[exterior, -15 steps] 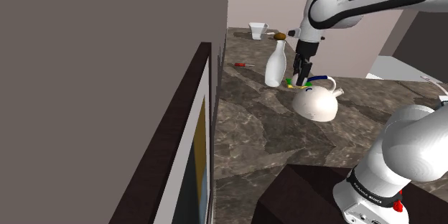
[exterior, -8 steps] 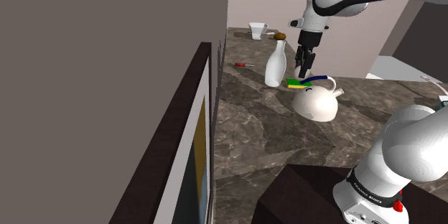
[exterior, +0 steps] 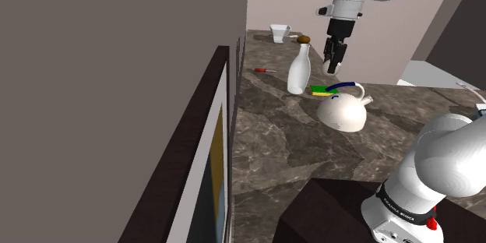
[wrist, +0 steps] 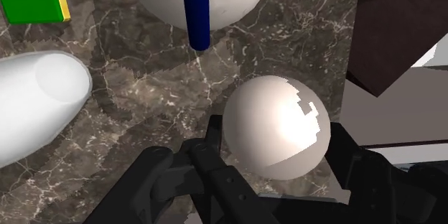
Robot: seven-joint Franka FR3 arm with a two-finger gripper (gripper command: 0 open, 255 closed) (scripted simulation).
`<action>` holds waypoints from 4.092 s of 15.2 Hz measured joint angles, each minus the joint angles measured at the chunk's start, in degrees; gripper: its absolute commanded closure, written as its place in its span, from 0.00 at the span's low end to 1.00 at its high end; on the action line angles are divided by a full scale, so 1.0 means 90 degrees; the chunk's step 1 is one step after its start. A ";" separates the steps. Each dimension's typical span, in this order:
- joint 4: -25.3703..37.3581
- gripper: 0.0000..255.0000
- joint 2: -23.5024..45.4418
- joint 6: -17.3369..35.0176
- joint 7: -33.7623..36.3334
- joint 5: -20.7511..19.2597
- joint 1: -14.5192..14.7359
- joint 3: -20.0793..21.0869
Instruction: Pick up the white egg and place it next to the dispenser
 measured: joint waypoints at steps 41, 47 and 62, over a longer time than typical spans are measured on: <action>0.2604 1.00 -0.0398 -0.2937 -0.1142 -0.0589 -0.0304 -0.0701; 0.2712 1.00 -0.0724 -0.3251 -0.1986 -0.1136 -0.0509 -0.1281; 0.3773 1.00 -0.0804 -0.3682 -0.4462 -0.2559 -0.0584 -0.3223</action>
